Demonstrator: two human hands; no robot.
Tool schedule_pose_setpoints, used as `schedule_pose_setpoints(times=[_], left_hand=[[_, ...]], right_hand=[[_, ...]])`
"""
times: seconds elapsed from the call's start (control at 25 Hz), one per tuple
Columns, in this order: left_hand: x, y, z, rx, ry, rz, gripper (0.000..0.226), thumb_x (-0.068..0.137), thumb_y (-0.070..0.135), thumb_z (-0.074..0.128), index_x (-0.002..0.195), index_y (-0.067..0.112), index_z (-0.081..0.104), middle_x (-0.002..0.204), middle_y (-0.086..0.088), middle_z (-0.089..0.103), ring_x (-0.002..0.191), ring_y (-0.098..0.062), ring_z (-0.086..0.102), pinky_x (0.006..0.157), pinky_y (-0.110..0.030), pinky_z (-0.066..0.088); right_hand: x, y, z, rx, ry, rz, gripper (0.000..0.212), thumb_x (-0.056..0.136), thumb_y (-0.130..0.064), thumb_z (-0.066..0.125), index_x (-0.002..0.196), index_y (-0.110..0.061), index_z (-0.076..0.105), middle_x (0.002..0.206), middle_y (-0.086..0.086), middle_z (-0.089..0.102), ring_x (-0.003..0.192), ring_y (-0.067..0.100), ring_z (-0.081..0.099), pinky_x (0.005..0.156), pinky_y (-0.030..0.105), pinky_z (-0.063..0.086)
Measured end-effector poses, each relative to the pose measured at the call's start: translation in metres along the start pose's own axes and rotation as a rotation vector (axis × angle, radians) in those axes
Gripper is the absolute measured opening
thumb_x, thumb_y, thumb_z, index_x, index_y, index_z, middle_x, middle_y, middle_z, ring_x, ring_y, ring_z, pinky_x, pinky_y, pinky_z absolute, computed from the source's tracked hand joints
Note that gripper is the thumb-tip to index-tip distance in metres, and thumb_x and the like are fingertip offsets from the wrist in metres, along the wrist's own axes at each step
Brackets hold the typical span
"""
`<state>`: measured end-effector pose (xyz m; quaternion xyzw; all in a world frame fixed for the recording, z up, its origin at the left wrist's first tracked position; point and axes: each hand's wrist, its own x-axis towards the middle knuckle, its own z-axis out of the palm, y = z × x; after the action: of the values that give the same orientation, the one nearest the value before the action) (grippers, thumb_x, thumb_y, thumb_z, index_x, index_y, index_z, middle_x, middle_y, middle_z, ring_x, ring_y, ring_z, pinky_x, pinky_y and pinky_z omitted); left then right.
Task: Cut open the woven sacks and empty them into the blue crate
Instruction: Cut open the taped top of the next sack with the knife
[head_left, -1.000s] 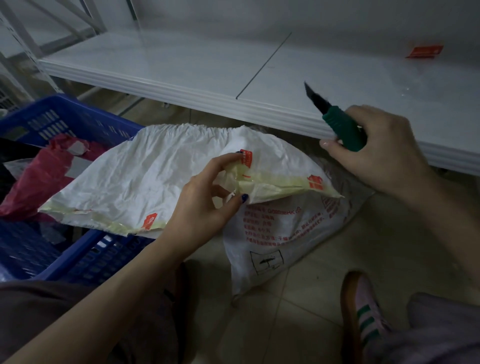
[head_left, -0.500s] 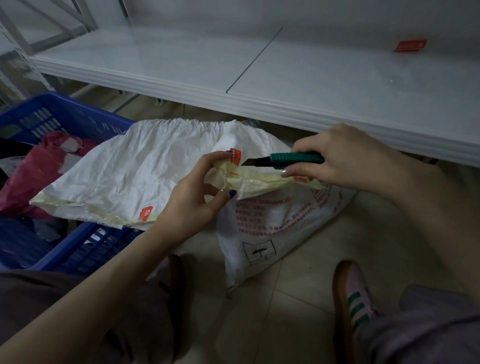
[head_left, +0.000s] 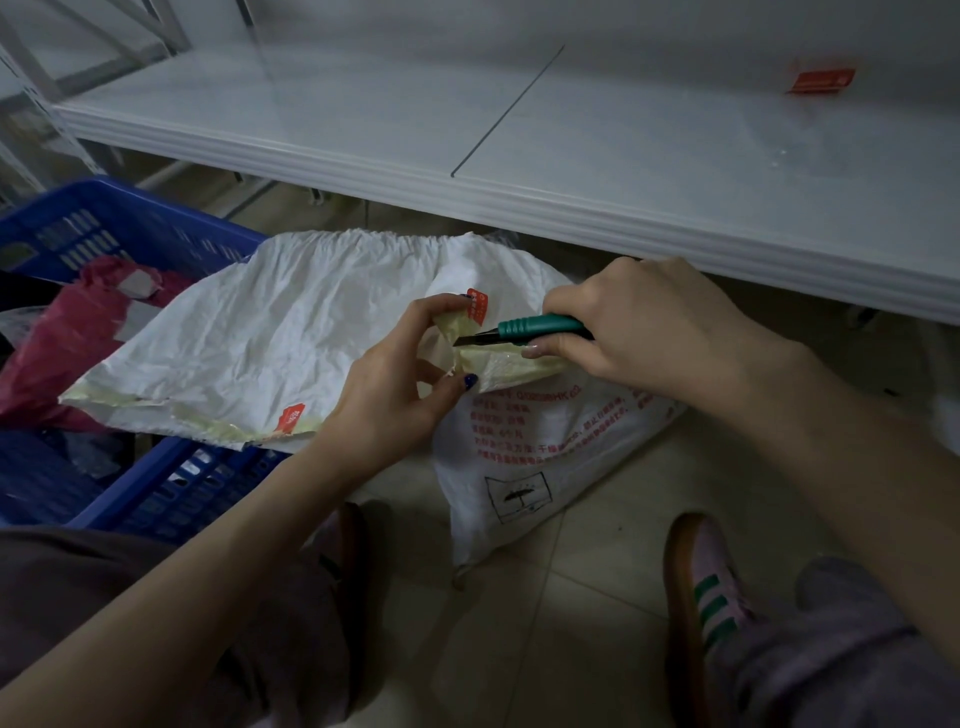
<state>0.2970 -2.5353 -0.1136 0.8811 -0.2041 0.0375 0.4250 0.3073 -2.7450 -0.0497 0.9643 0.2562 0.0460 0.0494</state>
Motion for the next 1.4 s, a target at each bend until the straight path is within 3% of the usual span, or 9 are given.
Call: schedule_pose_setpoints(times=[0.2,0.36,0.6,0.8,0.92,1.24,1.4], left_hand=[[-0.001,-0.002,0.000,0.015,0.004,-0.003,0.054,0.085,0.009,0.064,0.128,0.029,0.038,0.117,0.023,0.048,0.077,-0.003,0.066,0.074,-0.034,0.055],[-0.002,-0.003,-0.001,0.015,0.000,-0.001,0.054,0.085,0.009,0.064,0.129,0.027,0.038,0.114,0.031,0.045,0.079,-0.002,0.065,0.074,-0.033,0.054],[-0.002,-0.004,-0.002,0.025,0.000,-0.004,0.055,0.085,0.008,0.063,0.132,0.023,0.037,0.119,0.021,0.048,0.079,-0.005,0.067,0.072,-0.031,0.055],[-0.001,-0.005,-0.001,0.069,0.010,-0.010,0.055,0.084,0.008,0.064,0.131,0.024,0.039,0.111,0.035,0.043,0.076,-0.002,0.066,0.069,-0.023,0.053],[0.000,-0.002,0.000,0.115,0.026,-0.005,0.056,0.083,0.006,0.064,0.131,0.021,0.040,0.113,0.030,0.043,0.074,-0.002,0.064,0.069,-0.019,0.049],[-0.005,0.003,-0.001,0.136,0.047,0.052,0.057,0.083,0.003,0.063,0.133,0.016,0.039,0.119,0.020,0.045,0.077,-0.010,0.066,0.070,-0.036,0.054],[-0.006,0.002,-0.003,0.121,0.035,0.022,0.057,0.083,0.005,0.064,0.132,0.019,0.039,0.117,0.028,0.042,0.076,-0.007,0.066,0.069,-0.026,0.051]], right_hand=[[0.003,-0.002,-0.002,-0.031,-0.011,0.007,0.040,0.093,-0.058,0.039,0.099,-0.023,0.058,0.063,-0.009,0.039,0.061,0.016,0.048,0.053,0.027,0.031],[0.003,-0.002,-0.004,-0.056,-0.015,0.007,0.039,0.093,-0.058,0.040,0.098,-0.024,0.059,0.062,-0.010,0.039,0.060,0.015,0.047,0.048,0.025,0.027],[0.001,-0.001,-0.003,-0.035,-0.033,0.020,0.039,0.093,-0.057,0.040,0.101,-0.024,0.060,0.062,-0.012,0.039,0.052,0.006,0.040,0.048,0.023,0.027],[0.002,-0.009,0.001,-0.052,-0.014,0.050,0.042,0.094,-0.057,0.038,0.104,-0.023,0.061,0.063,-0.007,0.038,0.062,0.017,0.047,0.054,0.028,0.030],[0.002,-0.016,0.000,-0.068,-0.023,0.082,0.042,0.095,-0.055,0.039,0.107,-0.021,0.060,0.064,-0.005,0.034,0.065,0.018,0.046,0.060,0.030,0.032],[0.000,-0.031,-0.008,-0.072,-0.023,0.145,0.039,0.095,-0.052,0.042,0.111,-0.020,0.058,0.063,-0.003,0.029,0.065,0.017,0.042,0.059,0.032,0.029],[0.001,-0.032,-0.011,-0.051,-0.013,0.156,0.037,0.094,-0.053,0.046,0.110,-0.021,0.058,0.063,-0.004,0.028,0.067,0.016,0.043,0.058,0.033,0.029]])
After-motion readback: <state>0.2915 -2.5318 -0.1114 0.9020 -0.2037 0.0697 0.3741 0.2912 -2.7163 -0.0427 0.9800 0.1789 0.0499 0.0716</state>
